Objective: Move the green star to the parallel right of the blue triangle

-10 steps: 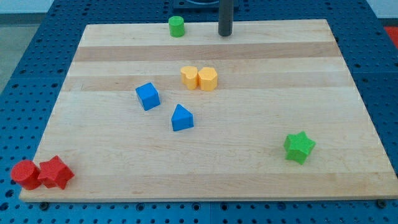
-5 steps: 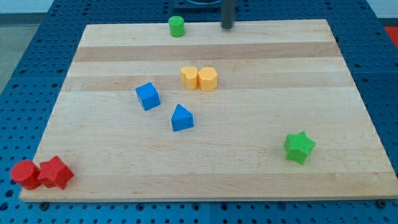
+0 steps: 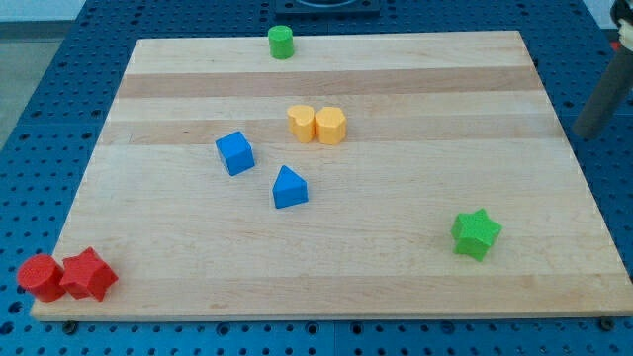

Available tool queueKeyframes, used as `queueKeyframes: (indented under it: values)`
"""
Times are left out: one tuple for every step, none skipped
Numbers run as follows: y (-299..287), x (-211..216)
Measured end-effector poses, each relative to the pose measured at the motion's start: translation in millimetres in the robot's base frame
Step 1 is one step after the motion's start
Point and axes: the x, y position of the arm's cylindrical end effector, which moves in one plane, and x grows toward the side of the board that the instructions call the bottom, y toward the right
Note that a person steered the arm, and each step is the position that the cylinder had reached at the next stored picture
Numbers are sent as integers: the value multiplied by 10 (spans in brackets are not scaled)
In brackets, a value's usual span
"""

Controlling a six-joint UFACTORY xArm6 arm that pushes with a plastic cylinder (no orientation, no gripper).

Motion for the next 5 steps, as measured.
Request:
queueKeyframes:
  values:
    - [142, 34]
    - [135, 65]
    - [141, 222]
    - [137, 662]
    - [137, 824]
